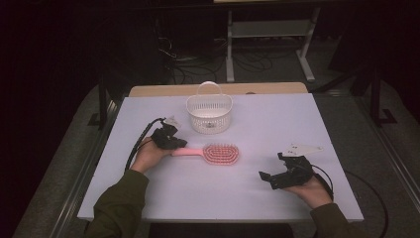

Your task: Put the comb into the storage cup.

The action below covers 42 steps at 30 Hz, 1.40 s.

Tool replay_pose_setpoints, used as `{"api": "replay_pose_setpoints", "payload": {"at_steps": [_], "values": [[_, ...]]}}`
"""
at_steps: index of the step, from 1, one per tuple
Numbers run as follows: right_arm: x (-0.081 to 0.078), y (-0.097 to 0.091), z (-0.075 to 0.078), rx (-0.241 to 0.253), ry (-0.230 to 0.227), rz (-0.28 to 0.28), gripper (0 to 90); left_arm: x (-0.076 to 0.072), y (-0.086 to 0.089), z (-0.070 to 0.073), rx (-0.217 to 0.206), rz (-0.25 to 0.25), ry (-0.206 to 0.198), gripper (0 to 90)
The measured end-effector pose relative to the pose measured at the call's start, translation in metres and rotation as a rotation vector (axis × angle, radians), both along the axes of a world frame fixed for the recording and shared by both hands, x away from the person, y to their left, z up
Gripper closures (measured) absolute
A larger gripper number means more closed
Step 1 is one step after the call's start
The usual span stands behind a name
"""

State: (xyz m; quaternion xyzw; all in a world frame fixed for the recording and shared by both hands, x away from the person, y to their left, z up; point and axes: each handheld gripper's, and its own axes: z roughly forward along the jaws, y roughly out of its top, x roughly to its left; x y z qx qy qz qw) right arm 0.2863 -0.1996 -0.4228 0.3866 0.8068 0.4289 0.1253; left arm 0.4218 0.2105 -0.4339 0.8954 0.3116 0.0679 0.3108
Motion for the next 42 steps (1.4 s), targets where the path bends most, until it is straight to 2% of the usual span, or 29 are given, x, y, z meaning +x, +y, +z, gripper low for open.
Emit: {"api": "replay_pose_setpoints", "payload": {"at_steps": [3,13,18,42], "values": [[0.000,0.000,0.000,-0.001,-0.001,0.001,0.7,-0.004,0.002,0.000,0.002,-0.008,-0.003,90.0],[-0.001,0.000,0.000,-0.001,-0.001,0.001,0.7,-0.014,0.011,0.002,-0.030,-0.013,-0.010,90.0],[-0.002,-0.001,0.000,-0.003,0.001,-0.005,0.7,-0.017,0.013,0.001,-0.013,-0.029,0.001,90.0],[-0.002,-0.001,0.000,-0.004,0.001,-0.004,0.7,-0.052,0.018,0.004,-0.003,-0.090,0.021,90.0]]}}
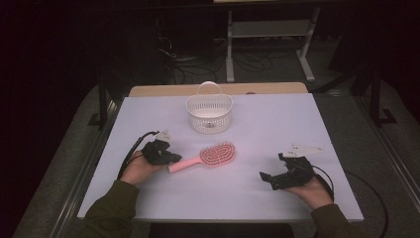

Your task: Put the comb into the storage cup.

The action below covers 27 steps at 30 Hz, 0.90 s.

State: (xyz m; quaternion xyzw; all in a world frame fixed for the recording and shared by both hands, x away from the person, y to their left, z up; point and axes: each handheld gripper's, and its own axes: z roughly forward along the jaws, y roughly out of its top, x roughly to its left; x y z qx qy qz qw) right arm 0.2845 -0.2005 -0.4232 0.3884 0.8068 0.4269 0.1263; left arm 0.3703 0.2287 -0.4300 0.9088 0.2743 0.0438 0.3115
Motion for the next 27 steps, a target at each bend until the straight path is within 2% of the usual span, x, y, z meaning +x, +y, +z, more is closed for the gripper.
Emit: {"api": "replay_pose_setpoints", "payload": {"at_steps": [7,13,27], "values": [[0.000,0.000,0.000,-0.001,0.002,0.001,0.7,-0.010,0.001,0.001,0.001,-0.015,0.005,90.0],[0.000,0.000,0.000,-0.001,0.001,0.001,0.7,-0.019,0.004,0.002,-0.019,-0.018,0.016,90.0],[0.000,0.000,0.000,-0.001,0.001,0.000,0.7,-0.038,0.006,0.001,-0.021,-0.036,0.034,90.0]]}}
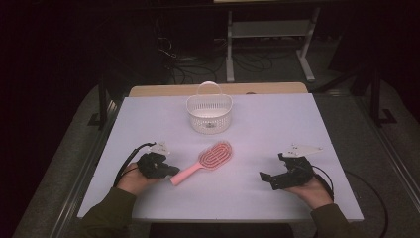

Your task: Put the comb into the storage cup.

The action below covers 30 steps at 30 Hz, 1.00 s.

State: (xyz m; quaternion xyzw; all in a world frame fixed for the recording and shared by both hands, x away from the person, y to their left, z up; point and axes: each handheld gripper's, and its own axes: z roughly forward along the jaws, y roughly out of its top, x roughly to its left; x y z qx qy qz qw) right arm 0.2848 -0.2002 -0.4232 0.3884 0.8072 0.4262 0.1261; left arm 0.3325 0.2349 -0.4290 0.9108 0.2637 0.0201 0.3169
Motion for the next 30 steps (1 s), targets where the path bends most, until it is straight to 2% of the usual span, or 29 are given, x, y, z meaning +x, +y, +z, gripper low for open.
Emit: {"api": "replay_pose_setpoints", "payload": {"at_steps": [5,9,11,12,15,18,21,22,23,26,30], "values": [[0.000,0.000,0.000,-0.001,0.000,0.001,0.7,0.001,0.003,0.003,-0.013,0.029,-0.012,88.6],[0.000,0.000,0.000,-0.001,0.001,0.002,0.7,0.001,0.009,0.008,-0.045,0.061,-0.038,74.7],[0.000,0.000,0.000,-0.002,0.000,0.003,0.7,0.000,0.013,0.013,-0.060,0.072,-0.059,72.6],[0.000,0.000,0.000,-0.003,0.000,0.004,0.7,-0.001,0.015,0.015,-0.073,0.079,-0.074,70.0],[0.000,0.000,0.000,-0.003,0.000,0.004,0.7,-0.004,0.022,0.023,-0.145,0.097,-0.107,60.5],[0.000,0.000,0.000,-0.003,0.001,0.003,0.7,-0.009,0.026,0.024,-0.183,0.109,-0.121,50.7],[0.000,0.000,-0.001,-0.003,0.004,0.007,0.7,-0.013,0.029,0.023,-0.190,0.115,-0.144,37.7],[0.000,0.000,-0.001,-0.003,0.004,0.007,0.7,-0.014,0.030,0.023,-0.193,0.117,-0.149,37.7],[0.000,0.000,-0.001,-0.002,0.003,0.007,0.7,-0.015,0.030,0.023,-0.202,0.124,-0.157,33.8],[0.000,0.000,-0.001,-0.001,0.004,0.006,0.7,-0.018,0.031,0.023,-0.205,0.131,-0.197,20.9],[0.000,0.001,-0.001,-0.003,0.003,0.011,0.7,-0.018,0.031,0.022,-0.207,0.135,-0.220,11.7]]}}
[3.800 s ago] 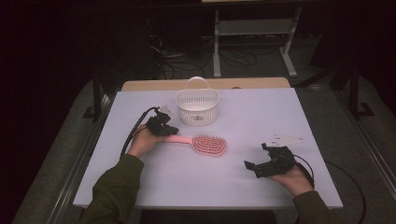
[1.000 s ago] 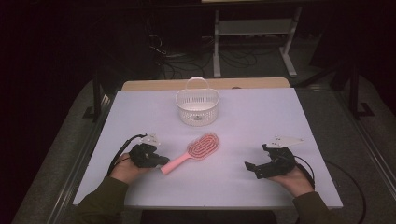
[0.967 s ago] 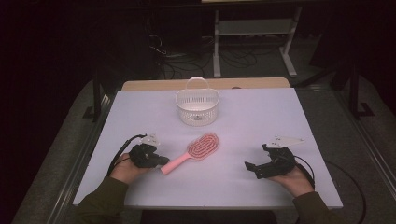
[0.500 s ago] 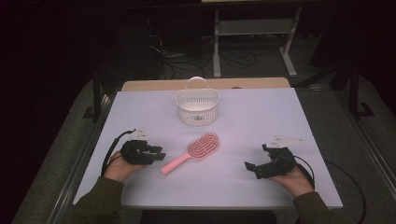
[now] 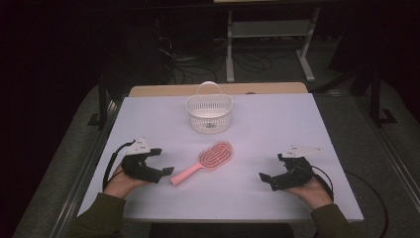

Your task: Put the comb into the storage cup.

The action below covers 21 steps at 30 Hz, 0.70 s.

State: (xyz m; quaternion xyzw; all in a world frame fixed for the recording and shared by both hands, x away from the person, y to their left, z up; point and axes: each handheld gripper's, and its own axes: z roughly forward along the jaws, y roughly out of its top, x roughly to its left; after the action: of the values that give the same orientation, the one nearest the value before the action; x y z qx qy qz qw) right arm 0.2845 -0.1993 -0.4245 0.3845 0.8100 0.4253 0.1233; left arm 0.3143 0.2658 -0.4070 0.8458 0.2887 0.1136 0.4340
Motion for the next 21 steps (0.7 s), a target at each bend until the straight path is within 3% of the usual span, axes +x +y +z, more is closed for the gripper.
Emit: {"api": "replay_pose_setpoints", "payload": {"at_steps": [5,9,15,21], "values": [[-0.0011,0.0003,-0.0003,0.002,0.001,0.006,0.4,0.0011,-0.0004,0.0001,-0.002,-0.001,-0.007,0.0],[-0.0017,-0.0003,-0.0006,0.006,-0.002,0.010,0.2,0.0014,-0.0004,0.0015,-0.010,-0.005,-0.015,0.0],[-0.0030,-0.0020,-0.0014,0.011,-0.002,0.010,0.1,0.0028,0.0000,0.0009,-0.013,-0.008,0.012,0.0],[-0.0035,-0.0019,-0.0012,0.019,0.002,0.010,0.1,0.0020,-0.0011,-0.0009,0.007,-0.016,0.015,0.0]]}}
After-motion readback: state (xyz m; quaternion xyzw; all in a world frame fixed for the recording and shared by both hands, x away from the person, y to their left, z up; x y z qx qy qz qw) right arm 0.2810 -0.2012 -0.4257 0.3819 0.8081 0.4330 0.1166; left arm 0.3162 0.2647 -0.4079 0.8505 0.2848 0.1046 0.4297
